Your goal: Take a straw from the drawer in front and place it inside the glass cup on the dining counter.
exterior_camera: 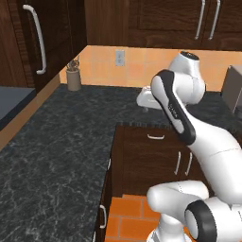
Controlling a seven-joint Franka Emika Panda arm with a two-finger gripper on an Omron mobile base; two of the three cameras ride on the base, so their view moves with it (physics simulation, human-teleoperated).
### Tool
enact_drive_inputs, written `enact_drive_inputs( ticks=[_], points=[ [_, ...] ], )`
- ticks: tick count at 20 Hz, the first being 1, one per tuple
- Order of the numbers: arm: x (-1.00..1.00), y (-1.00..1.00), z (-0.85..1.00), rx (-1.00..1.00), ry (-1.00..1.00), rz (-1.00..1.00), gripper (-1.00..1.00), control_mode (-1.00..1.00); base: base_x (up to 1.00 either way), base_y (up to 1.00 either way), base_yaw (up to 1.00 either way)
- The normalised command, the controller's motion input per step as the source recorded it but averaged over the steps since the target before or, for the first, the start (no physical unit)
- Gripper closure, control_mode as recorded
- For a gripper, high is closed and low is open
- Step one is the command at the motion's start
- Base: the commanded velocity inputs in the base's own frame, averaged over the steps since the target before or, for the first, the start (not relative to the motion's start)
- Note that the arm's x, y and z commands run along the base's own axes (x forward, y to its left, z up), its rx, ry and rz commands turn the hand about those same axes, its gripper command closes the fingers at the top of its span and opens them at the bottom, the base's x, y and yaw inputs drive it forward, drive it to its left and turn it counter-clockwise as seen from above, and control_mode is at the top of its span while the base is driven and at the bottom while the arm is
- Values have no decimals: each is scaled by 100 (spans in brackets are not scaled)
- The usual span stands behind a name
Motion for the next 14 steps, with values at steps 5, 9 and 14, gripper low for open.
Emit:
enact_drive_inputs(
  ticks=[5, 9, 14],
  points=[
    [1, -78, -21, 57, 1, -14, -100, -100, 0, 0, 0],
    [12, -84, -72, 57, 0, 0, -100, -100, 0, 0, 0],
    [24, -51, -94, 52, 0, 1, -100, -100, 0, 0, 0]
  ],
)
